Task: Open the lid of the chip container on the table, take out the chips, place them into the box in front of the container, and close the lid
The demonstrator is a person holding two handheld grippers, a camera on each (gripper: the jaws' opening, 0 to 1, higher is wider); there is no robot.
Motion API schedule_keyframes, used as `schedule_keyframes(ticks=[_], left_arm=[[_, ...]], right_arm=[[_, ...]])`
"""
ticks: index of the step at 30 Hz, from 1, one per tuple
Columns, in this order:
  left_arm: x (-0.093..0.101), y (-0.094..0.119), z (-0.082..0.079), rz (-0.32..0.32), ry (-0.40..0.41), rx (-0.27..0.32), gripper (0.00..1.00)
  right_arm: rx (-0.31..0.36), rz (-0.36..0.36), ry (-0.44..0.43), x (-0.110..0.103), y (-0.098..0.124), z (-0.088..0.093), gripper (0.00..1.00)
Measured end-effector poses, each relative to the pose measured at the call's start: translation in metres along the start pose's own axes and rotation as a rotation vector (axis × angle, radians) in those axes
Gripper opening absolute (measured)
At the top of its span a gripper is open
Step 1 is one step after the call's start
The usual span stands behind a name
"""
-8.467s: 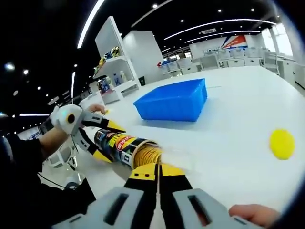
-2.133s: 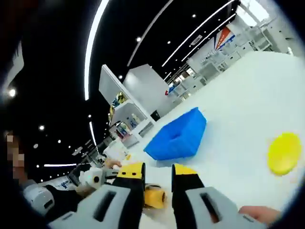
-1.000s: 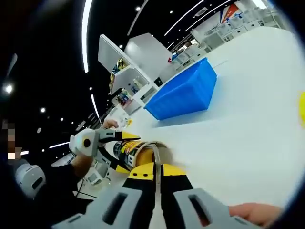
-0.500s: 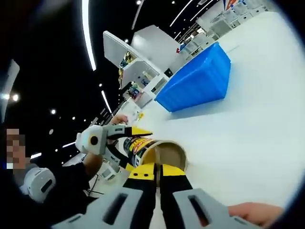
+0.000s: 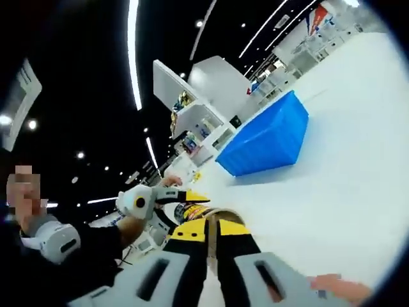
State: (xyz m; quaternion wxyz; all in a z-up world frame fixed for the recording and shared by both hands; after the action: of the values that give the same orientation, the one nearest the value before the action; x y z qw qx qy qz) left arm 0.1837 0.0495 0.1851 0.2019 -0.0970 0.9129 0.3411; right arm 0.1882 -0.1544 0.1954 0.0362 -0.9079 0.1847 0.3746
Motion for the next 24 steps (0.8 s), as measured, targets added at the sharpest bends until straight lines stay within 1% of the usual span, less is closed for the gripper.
schedule_keyframes(ticks=[1,2,3,4,5,6,7,8,9,10,11,12,15,16,18,19,22,24], left_arm=[[0.0,0.0,0.0,0.0,0.0,0.0,0.54],[0.0,0.0,0.0,0.0,0.0,0.0,0.54],[0.0,0.0,0.0,-0.001,0.001,0.0,0.54],[0.0,0.0,0.0,-0.002,0.0,0.002,0.54],[0.0,0.0,0.0,-0.003,-0.002,0.003,0.54],[0.0,0.0,0.0,-0.003,-0.004,0.002,0.54],[0.0,0.0,0.0,-0.003,-0.004,0.002,0.54],[0.0,0.0,0.0,-0.002,-0.003,0.002,0.54],[0.0,0.0,0.0,-0.001,-0.004,0.003,0.54],[0.0,0.0,0.0,0.002,-0.004,0.001,0.54],[0.0,0.0,0.0,0.003,-0.009,0.003,0.54],[-0.001,0.0,0.0,0.003,-0.004,-0.001,0.54],[-0.001,0.0,0.001,0.01,0.0,0.01,0.54],[-0.002,0.001,0.001,0.023,0.012,0.011,0.54],[-0.002,0.003,0.0,0.052,0.057,0.007,0.53],[-0.002,0.005,-0.002,0.072,0.091,0.004,0.53],[-0.007,0.008,-0.005,0.098,0.126,0.0,0.53],[-0.008,0.01,-0.006,0.12,0.128,-0.013,0.53]], right_arm=[[-0.014,-0.025,0.035,-0.005,-0.004,0.005,0.04],[-0.028,-0.037,0.047,-0.008,-0.005,0.007,0.06],[-0.041,-0.047,0.051,-0.012,-0.008,0.01,0.08],[-0.056,-0.076,0.037,-0.018,-0.011,0.013,0.1],[-0.057,-0.095,0.029,-0.021,-0.013,0.013,0.14],[-0.057,-0.098,0.029,-0.02,-0.017,0.013,0.18],[-0.069,-0.088,0.035,-0.02,-0.02,0.013,0.17],[-0.101,-0.056,0.072,-0.015,-0.023,0.017,0.14],[-0.12,-0.039,0.091,-0.013,-0.026,0.019,0.1],[-0.158,-0.009,0.127,-0.01,-0.029,0.023,0.04],[-0.142,-0.058,0.13,-0.015,-0.031,0.022,0.05],[-0.142,-0.045,0.133,-0.013,-0.03,0.021,0.04],[-0.163,-0.05,0.14,-0.014,-0.031,0.019,0.02],[-0.173,-0.05,0.145,-0.016,-0.031,0.019,0.02],[-0.177,-0.057,0.145,-0.022,-0.031,0.013,0.01],[-0.179,-0.081,0.131,-0.028,-0.031,0.01,0.01],[-0.177,-0.086,0.133,-0.04,-0.033,0.001,0.0],[-0.196,-0.085,0.152,-0.049,-0.036,-0.002,0.0]])
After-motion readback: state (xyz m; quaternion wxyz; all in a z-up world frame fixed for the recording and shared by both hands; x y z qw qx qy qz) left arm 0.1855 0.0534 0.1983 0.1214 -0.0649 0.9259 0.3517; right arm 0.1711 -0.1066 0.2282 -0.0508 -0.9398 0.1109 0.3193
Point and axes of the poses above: the point that each gripper's makers call its tool centre point, and the gripper's own axes: y roughly backward along the fingers, x roughly to its right, z roughly out of its underside, the point moved 6 cm from there along y, roughly backward along the fingers
